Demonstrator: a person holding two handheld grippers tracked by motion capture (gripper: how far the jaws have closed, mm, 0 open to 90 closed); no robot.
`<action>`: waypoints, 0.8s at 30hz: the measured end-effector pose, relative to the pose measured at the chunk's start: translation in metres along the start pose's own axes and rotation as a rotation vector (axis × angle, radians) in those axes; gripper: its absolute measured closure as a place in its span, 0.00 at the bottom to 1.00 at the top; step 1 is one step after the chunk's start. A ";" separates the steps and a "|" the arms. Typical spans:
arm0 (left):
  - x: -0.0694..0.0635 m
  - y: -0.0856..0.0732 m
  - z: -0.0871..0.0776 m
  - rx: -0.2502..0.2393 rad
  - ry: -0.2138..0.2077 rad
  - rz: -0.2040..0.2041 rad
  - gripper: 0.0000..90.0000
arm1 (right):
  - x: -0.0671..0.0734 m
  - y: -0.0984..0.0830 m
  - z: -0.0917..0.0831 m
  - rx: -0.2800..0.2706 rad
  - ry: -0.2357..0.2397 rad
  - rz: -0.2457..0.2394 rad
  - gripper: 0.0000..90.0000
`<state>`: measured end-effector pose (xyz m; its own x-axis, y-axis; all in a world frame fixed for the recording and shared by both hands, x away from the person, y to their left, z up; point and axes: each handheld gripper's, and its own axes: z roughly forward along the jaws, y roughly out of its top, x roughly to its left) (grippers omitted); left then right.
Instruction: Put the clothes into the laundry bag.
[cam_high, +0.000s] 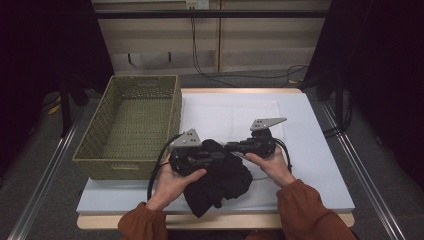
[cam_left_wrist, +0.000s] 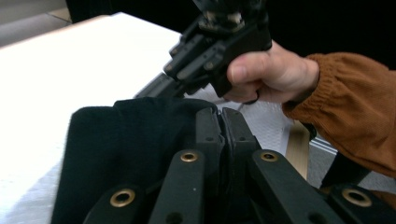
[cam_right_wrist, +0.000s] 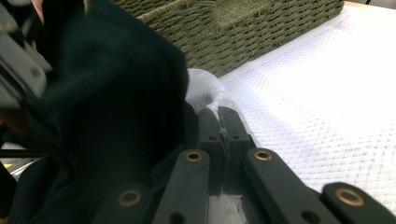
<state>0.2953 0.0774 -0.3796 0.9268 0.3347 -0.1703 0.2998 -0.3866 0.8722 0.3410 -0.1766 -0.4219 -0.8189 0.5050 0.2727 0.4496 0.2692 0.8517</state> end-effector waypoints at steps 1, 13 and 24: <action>0.000 -0.001 0.003 0.001 -0.002 0.005 0.96 | 0.000 0.000 0.000 0.000 -0.001 -0.003 0.99; -0.003 -0.011 0.024 0.064 -0.024 0.017 0.96 | -0.001 0.000 -0.002 -0.002 0.005 0.006 0.99; -0.006 -0.022 0.049 0.136 -0.041 0.028 0.95 | -0.002 0.001 -0.003 -0.008 0.013 0.009 0.99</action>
<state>0.2948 0.0415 -0.4201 0.9429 0.2880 -0.1674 0.2988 -0.5095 0.8069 0.3421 -0.1799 -0.4199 -0.8193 0.4967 0.2865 0.4544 0.2578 0.8527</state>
